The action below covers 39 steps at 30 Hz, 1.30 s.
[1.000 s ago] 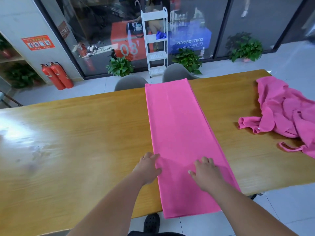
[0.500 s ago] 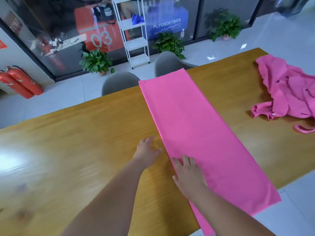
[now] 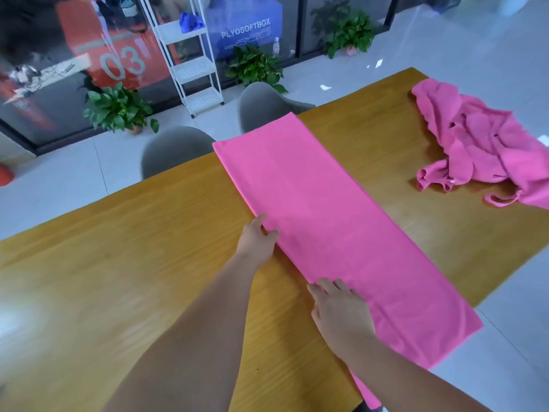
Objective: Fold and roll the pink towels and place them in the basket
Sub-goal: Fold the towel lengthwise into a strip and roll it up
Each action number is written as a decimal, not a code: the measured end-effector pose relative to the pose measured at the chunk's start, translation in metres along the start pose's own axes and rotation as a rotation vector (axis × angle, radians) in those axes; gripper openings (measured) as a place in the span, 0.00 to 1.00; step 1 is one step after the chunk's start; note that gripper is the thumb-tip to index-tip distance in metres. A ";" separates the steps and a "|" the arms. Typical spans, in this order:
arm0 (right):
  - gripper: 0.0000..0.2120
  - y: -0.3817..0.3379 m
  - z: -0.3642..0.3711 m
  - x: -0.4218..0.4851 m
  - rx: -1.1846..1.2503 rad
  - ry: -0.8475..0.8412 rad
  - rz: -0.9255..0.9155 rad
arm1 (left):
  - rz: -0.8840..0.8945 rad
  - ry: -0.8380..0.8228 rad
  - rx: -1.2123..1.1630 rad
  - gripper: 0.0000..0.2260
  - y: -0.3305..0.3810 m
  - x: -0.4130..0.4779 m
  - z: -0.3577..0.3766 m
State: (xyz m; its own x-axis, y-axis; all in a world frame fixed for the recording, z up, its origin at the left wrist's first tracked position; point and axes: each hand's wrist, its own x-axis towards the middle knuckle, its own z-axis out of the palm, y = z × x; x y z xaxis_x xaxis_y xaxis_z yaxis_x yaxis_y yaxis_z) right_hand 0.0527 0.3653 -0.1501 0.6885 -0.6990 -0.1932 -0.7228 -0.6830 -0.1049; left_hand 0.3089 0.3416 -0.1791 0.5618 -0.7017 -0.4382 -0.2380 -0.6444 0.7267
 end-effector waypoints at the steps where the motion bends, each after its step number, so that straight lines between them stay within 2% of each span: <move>1: 0.19 0.000 -0.002 -0.001 0.017 0.003 0.007 | -0.021 0.002 -0.035 0.30 0.005 0.003 -0.001; 6: 0.17 0.000 -0.013 0.000 0.051 -0.030 0.004 | -0.094 -0.058 -0.211 0.31 0.006 0.017 -0.010; 14: 0.26 -0.011 -0.026 -0.015 0.147 -0.149 -0.055 | -0.124 -0.079 -0.298 0.33 -0.011 -0.003 -0.023; 19: 0.28 -0.011 -0.034 -0.023 0.143 -0.204 -0.078 | -0.112 -0.040 -0.343 0.32 -0.003 -0.018 -0.026; 28: 0.24 0.036 -0.063 -0.023 0.302 -0.094 -0.011 | -0.077 -0.011 -0.531 0.27 0.063 -0.029 -0.016; 35: 0.22 0.088 -0.083 -0.012 0.443 -0.017 0.017 | -0.054 -0.004 -0.594 0.28 0.110 -0.031 0.003; 39: 0.23 0.129 -0.085 -0.006 0.520 -0.031 -0.006 | -0.063 -0.009 -0.645 0.29 0.138 -0.028 0.024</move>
State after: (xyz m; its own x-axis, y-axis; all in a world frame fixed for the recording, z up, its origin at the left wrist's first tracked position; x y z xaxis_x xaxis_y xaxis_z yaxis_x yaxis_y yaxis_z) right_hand -0.0392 0.2633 -0.0796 0.6967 -0.6833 -0.2186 -0.6576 -0.4865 -0.5752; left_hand 0.2414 0.2653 -0.0796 0.5514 -0.6730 -0.4930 0.3209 -0.3744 0.8700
